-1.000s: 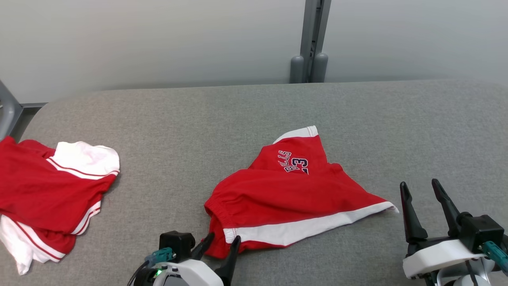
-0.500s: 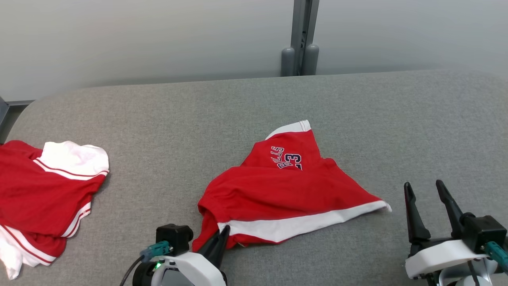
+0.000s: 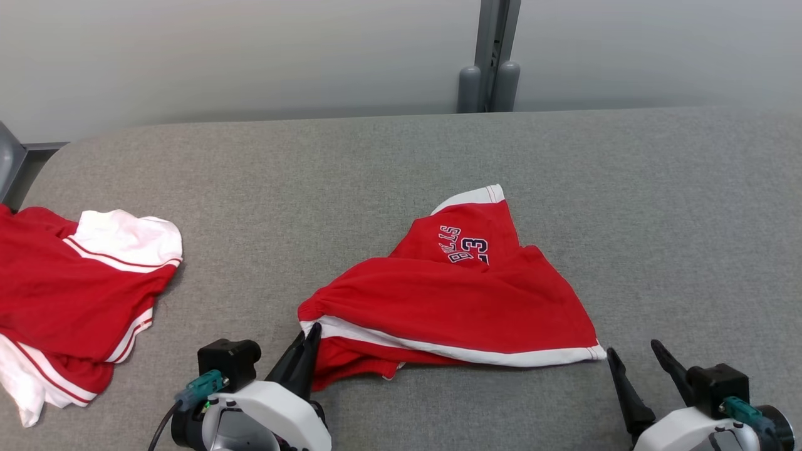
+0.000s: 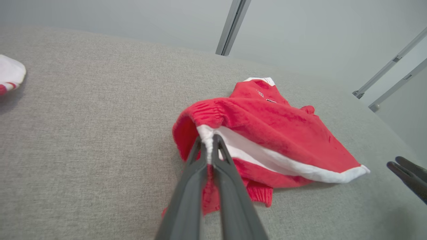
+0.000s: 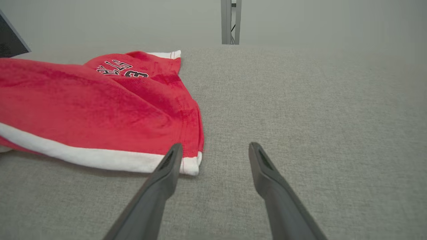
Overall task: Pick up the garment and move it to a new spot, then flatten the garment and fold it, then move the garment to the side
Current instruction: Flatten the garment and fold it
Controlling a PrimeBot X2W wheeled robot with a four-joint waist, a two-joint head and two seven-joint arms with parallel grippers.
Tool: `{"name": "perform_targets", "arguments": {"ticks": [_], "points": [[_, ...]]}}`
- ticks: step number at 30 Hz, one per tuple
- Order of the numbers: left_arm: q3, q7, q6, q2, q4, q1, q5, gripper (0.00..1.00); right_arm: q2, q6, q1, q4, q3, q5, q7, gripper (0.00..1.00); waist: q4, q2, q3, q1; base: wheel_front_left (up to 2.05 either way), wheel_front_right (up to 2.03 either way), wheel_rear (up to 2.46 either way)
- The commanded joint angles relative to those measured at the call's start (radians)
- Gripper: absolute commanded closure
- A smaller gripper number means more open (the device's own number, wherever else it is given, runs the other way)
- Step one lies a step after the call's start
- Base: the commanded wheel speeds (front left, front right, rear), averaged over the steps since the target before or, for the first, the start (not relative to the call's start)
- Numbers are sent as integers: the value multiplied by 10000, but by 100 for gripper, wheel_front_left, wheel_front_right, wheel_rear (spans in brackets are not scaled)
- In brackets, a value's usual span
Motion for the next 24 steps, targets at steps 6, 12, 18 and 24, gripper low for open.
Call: {"name": "perform_targets", "arguments": {"ticks": [6, 12, 18, 24], "points": [[58, -252, 14, 58, 210, -240, -68, 100, -451, 1, -478, 851, 799, -325, -271, 0, 33, 0, 144, 0, 0, 0, 0], [70, -454, 34, 17, 398, -348, -107, 100, -556, 1, -1104, 1717, 1549, -423, -570, 5, 136, 0, 268, 0, 0, 0, 0], [103, -584, 39, 30, 547, -435, -185, 100, -605, 1, -1529, 2227, 2146, -144, -732, 42, 220, 0, 337, 0, 0, 0, 0], [110, -670, 57, 42, 614, -472, -210, 100, -654, 1, -1784, 2500, 2563, 117, -781, 55, 250, 0, 379, 0, 0, 0, 0]]}}
